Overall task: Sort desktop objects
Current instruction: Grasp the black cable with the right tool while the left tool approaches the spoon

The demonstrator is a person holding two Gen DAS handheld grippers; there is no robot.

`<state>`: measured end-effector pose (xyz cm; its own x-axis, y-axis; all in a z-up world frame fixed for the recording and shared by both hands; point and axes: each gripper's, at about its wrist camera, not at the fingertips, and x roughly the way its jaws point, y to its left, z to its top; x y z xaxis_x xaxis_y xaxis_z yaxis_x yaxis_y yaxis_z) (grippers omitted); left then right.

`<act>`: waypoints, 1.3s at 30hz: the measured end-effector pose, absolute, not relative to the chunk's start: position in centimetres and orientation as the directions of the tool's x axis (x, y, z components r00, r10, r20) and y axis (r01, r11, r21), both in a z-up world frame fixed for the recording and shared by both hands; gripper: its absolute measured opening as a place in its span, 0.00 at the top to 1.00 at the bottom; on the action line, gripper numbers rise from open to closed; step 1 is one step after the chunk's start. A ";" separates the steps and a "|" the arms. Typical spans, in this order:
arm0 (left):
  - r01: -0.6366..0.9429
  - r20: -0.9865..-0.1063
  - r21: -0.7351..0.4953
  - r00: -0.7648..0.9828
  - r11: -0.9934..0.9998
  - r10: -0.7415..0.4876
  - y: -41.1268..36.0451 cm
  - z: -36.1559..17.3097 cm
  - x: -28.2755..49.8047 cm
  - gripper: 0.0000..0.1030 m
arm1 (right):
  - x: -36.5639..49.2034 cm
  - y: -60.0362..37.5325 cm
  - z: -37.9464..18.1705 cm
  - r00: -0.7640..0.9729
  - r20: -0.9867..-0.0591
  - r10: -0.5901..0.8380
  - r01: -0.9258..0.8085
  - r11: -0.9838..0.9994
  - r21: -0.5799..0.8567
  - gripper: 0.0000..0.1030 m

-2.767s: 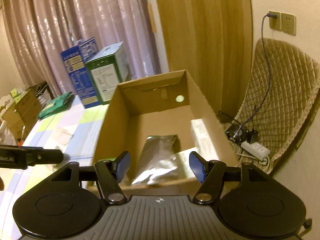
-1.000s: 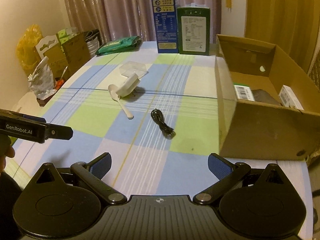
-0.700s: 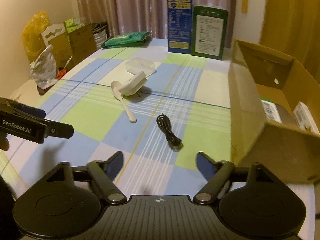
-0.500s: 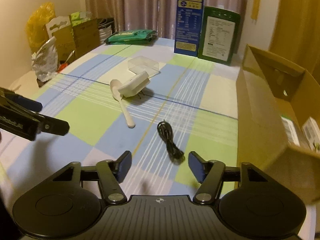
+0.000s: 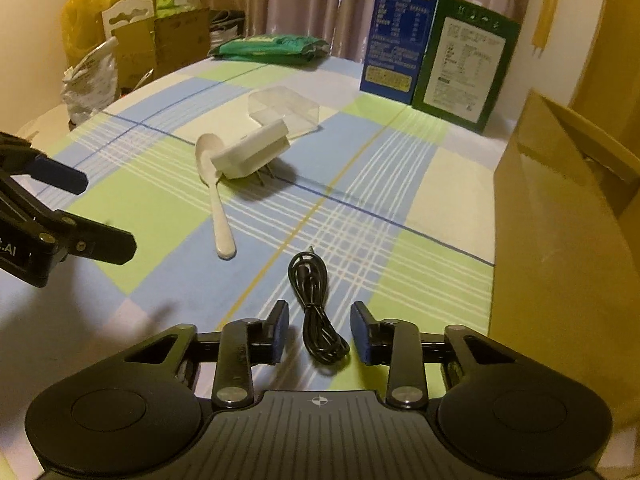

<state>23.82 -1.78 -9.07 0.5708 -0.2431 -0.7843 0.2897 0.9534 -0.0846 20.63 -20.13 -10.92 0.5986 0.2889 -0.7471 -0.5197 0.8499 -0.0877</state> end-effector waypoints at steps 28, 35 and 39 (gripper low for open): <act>0.245 -0.772 -0.120 0.586 0.962 -0.246 -4.7 -11.9 30.3 0.51 | 22.8 -20.2 -11.8 0.603 -0.727 0.328 -0.442 0.896 0.037 0.91; 0.243 -0.795 -0.022 0.584 0.970 -0.164 -4.4 -11.9 28.9 0.86 | 22.7 -20.4 -11.8 0.600 -0.729 0.328 -0.436 0.899 0.045 0.92; 0.225 -0.812 -0.020 0.565 0.974 -0.147 -2.9 -11.5 26.5 0.91 | 21.7 -20.3 -11.6 0.591 -0.734 0.333 -0.430 0.900 0.062 0.92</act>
